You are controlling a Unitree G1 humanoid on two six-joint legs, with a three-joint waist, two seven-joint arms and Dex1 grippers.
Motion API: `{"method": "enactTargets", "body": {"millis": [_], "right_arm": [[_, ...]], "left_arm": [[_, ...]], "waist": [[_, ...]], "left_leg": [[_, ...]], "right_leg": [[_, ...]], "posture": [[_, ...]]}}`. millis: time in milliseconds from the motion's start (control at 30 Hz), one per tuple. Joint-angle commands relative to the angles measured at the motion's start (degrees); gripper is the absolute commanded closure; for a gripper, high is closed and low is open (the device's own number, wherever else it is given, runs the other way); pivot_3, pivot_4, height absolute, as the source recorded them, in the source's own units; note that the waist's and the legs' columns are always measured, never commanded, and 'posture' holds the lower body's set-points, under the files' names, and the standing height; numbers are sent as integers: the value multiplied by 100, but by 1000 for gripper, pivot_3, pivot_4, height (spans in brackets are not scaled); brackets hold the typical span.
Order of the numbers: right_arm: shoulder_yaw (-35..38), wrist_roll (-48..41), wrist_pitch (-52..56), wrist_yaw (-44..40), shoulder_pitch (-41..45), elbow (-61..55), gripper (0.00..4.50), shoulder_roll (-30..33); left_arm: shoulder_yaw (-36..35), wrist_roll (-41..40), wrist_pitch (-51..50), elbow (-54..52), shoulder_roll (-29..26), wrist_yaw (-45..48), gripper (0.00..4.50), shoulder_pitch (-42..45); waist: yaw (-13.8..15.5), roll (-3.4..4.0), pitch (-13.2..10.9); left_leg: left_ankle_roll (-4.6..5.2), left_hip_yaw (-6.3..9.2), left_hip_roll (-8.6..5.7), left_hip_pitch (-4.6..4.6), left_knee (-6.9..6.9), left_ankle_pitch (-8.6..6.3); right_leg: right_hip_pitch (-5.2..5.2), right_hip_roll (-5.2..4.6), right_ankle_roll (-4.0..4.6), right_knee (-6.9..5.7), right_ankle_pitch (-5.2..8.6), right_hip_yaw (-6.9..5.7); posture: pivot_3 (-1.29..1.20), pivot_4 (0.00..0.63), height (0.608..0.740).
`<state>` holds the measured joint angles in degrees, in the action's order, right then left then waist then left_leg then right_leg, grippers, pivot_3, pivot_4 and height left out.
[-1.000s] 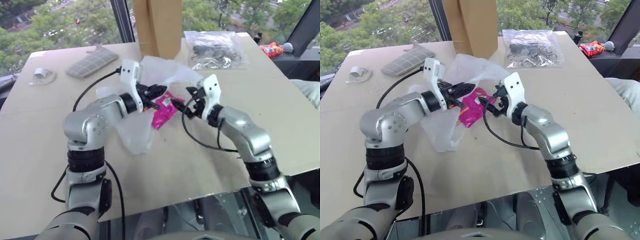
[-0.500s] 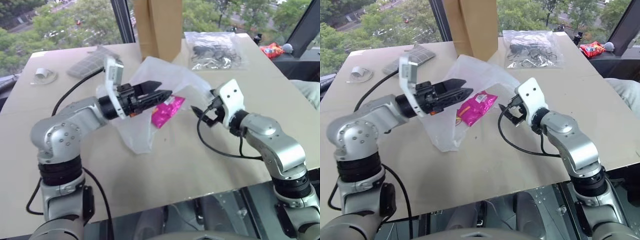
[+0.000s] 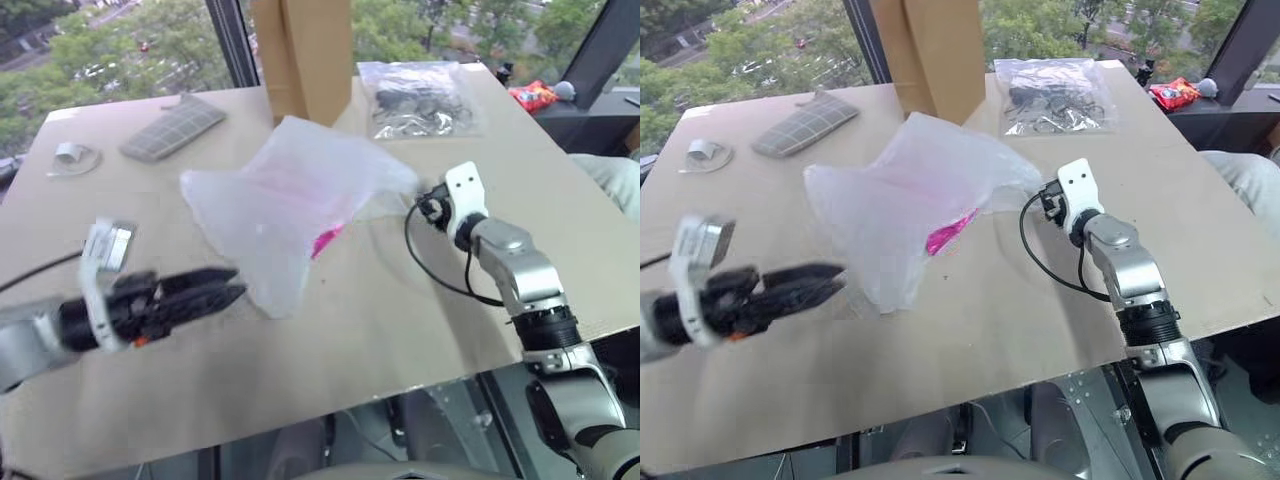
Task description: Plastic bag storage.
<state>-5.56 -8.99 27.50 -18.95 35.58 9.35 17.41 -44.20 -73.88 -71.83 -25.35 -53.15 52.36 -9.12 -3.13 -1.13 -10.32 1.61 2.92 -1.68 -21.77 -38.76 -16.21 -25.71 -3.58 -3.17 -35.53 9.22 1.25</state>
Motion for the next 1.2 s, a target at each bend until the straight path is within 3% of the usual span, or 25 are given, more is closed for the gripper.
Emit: {"method": "enactTargets", "body": {"millis": [33, 233, 533, 567, 667, 700, 833, 1000, 1100, 1200], "right_arm": [[58, 22, -318, -179, 170, -68, 4376, -61], [80, 82, -342, -273, 212, -94, 4376, -110], [167, 33, 81, -211, 93, -774, 4376, -95], [185, 35, 122, -192, 83, -819, 4454, -91], [265, 6, 262, -147, 85, -967, 4500, -84], [293, -8, 301, -134, 93, -1003, 4500, -86], [545, -128, 457, -164, 219, -1135, 4500, 11], [1299, -661, 728, -220, 997, -1168, 4500, 269], [1660, -925, 841, -221, 1654, -1059, 4500, 522], [1977, -1157, 924, -169, 2321, -964, 4500, 769]], "left_arm": [[-164, 367, 508, -580, -73, 428, 899, -490], [621, 1564, 1726, -1170, 329, 237, 899, -940], [3341, 3266, 2791, -968, 1628, -1261, 899, 414], [3488, 3351, 2856, -832, 1848, -1437, 1154, 619], [3497, 3071, 2808, -558, 2452, -1793, 2232, 1134], [3442, 2970, 2776, -514, 2561, -1858, 2820, 1230], [2885, 2016, 2444, -288, 2785, -2185, 4446, 1816], [1929, -232, 1830, 739, 2239, -2747, 4446, 3653], [1713, -638, 1856, 1662, 1949, -3085, 4446, 4917], [1708, -554, 1968, 2564, 1772, -3088, 4446, 6025]], "waist": [[74, 0, 0], [95, 1, 0], [111, 2, 6], [114, 4, 6], [115, 2, 7], [111, 3, 7], [108, 3, 7], [120, 4, -9], [118, 4, -8], [111, 4, -7]], "left_leg": [[0, 1, 0, 1, 0, 0], [-2, 0, -2, 1, 1, 1], [-2, -4, -5, 2, 2, 1], [-2, -4, -6, 4, 2, 1], [0, 0, -7, 3, 1, 0], [0, 1, -6, 3, 1, 0], [0, -1, -6, 3, 1, 0], [3, 24, -7, -15, -30, 0], [3, 30, -17, -13, -42, -1], [1, 35, -24, -12, -40, 0]], "right_leg": [[2, -2, 0, 3, 0, -1], [3, -7, 20, 5, 10, -1], [3, -8, 4, 0, -3, 6], [3, -10, 4, 0, -4, 6], [3, -10, 4, -3, -5, 2], [3, -9, 4, -4, -5, 1], [1, -9, 5, -6, -5, 2], [1, -8, 4, -12, -6, -19], [11, -6, 3, -11, -6, -25], [17, -6, 4, -12, -6, -30]], "posture": [[0, 150, 740], [0, 150, 740], [0, 150, 740], [0, 150, 740], [0, 150, 740], [0, 150, 740], [0, 150, 740], [0, 150, 740], [0, 150, 740], [0, 150, 740]]}}
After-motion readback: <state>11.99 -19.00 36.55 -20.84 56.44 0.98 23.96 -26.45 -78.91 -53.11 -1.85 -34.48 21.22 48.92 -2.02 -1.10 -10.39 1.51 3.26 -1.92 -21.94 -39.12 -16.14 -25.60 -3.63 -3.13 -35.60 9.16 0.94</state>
